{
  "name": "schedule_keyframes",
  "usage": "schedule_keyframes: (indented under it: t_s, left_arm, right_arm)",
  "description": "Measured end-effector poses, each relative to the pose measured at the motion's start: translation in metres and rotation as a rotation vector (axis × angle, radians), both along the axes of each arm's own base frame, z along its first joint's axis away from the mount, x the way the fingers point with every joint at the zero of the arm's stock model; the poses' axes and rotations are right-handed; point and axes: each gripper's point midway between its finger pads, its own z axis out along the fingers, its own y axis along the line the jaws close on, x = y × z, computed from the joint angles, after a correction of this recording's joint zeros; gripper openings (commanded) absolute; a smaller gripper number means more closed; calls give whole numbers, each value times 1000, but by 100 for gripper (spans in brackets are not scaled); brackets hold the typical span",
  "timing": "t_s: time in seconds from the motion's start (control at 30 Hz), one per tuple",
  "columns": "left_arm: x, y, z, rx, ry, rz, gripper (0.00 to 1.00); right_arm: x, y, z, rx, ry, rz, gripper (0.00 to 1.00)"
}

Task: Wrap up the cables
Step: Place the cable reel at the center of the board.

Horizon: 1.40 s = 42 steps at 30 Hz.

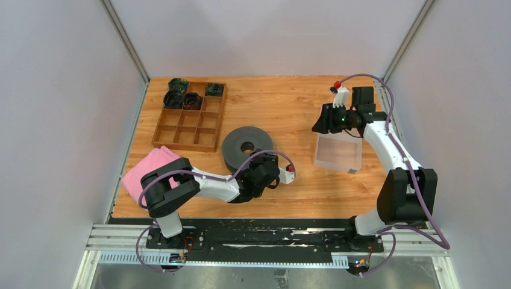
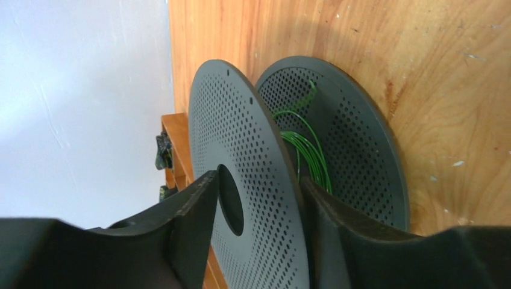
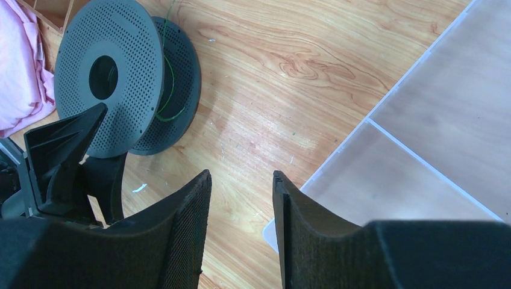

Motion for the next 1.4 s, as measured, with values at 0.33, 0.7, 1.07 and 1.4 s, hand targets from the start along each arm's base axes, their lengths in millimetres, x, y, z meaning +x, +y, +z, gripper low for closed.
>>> schedule_keyframes:
  t_s: [0.33, 0.7, 1.07, 1.4]
  left_arm:
    - [-17, 3, 2, -16, 82, -51, 98]
    - [-64, 9, 40, -152, 305, -192, 98]
    - [-25, 81, 52, -438, 482, 45, 98]
    - [13, 154, 71, -772, 501, 339, 98]
  right_arm:
    - [-1, -2, -3, -26, -14, 23, 45]
    - [-10, -16, -5, -131, -24, 32, 67]
    - [-25, -12, 17, -173, -107, 91, 69]
    - [-51, 7, 12, -150, -167, 159, 71]
